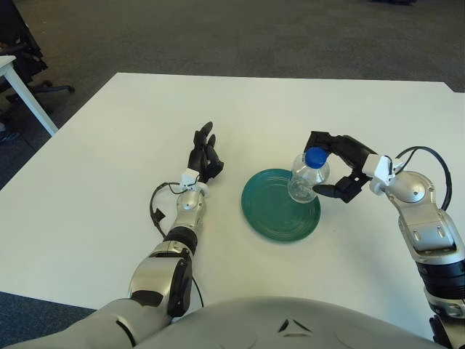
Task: Put the bottle into the plate.
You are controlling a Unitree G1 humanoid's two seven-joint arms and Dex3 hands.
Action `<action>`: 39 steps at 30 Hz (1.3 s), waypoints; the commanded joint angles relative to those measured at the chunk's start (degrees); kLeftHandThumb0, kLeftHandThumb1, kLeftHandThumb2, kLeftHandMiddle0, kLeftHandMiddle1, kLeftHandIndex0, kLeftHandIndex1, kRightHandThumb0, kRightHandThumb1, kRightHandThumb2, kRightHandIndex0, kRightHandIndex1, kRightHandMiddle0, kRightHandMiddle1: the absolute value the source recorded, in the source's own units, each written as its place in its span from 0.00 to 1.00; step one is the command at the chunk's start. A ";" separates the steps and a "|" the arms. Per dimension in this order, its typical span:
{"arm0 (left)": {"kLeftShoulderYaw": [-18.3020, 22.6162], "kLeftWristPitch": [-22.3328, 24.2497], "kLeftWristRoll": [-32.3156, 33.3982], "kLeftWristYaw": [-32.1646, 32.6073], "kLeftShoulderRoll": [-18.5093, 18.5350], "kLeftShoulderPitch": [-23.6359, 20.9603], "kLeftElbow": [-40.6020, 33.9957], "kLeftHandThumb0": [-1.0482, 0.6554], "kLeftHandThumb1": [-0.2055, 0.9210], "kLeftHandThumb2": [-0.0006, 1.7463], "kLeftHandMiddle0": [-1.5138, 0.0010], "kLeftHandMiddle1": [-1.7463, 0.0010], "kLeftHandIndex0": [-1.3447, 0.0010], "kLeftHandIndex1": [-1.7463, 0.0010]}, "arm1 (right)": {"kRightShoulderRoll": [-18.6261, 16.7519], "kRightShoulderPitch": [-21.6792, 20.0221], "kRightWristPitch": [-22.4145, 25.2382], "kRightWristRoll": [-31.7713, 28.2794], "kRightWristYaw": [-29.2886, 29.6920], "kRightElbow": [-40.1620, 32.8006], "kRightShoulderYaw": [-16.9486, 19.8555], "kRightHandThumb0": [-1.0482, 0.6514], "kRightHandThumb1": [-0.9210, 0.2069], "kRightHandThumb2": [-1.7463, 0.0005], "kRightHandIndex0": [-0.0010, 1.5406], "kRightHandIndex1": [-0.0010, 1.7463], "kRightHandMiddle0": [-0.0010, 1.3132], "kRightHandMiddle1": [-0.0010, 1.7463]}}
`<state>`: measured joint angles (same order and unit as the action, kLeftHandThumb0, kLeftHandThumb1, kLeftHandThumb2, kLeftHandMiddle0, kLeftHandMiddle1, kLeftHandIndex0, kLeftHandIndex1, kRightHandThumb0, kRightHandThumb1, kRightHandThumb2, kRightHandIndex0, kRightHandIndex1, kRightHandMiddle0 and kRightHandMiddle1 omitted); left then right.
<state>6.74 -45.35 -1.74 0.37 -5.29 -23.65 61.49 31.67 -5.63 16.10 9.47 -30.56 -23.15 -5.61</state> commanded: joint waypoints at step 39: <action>-3.95 2.38 -1.90 4.69 -2.55 7.48 6.18 0.00 1.00 0.66 0.81 1.00 1.00 0.60 | -5.59 1.33 -3.93 2.43 3.23 7.73 -5.23 0.56 0.60 0.24 0.81 1.00 0.77 1.00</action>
<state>3.70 -44.86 -2.50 4.17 -6.08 -24.22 62.13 26.81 -4.28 13.40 11.99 -28.20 -16.23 -10.70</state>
